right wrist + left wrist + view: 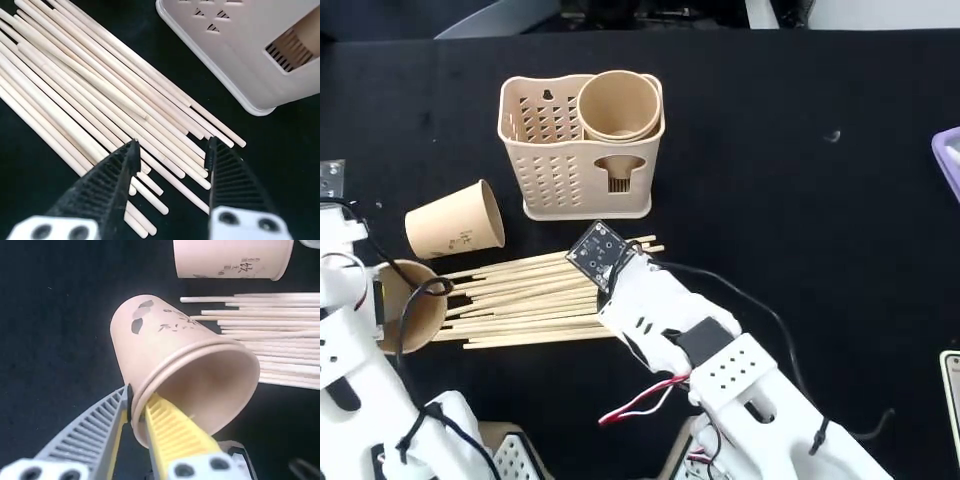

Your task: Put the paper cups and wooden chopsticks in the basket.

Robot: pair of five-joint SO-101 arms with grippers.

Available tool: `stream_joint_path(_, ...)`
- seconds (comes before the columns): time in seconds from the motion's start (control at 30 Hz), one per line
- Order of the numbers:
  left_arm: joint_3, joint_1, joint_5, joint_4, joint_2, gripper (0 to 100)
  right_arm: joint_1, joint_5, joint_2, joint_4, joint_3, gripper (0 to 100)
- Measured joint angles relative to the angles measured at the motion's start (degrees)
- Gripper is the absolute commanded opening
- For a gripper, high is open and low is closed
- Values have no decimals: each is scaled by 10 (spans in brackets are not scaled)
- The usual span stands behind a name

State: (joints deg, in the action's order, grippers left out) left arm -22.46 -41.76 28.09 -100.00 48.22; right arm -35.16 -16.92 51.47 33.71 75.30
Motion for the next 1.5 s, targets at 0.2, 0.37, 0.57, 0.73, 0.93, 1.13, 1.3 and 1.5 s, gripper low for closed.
stream_joint_path(0.2,10,83,-4,-6,0,30,6,0,0,0,0,226)
stream_joint_path(0.37,115,119,-81,-6,45,30,51,19,0,0,0,226)
stream_joint_path(0.57,263,213,-224,12,99,30,145,129,87,0,18,5)
stream_joint_path(0.73,299,285,-345,105,99,30,235,162,200,-2,60,15)
stream_joint_path(0.93,261,383,-429,223,24,30,295,166,352,-76,150,18)
stream_joint_path(1.13,302,478,-436,255,-138,30,298,166,458,-133,215,18)
stream_joint_path(1.3,404,520,-438,243,-270,33,298,166,479,-123,215,18)
stream_joint_path(1.5,551,569,-439,191,-411,30,298,166,479,-123,215,18)
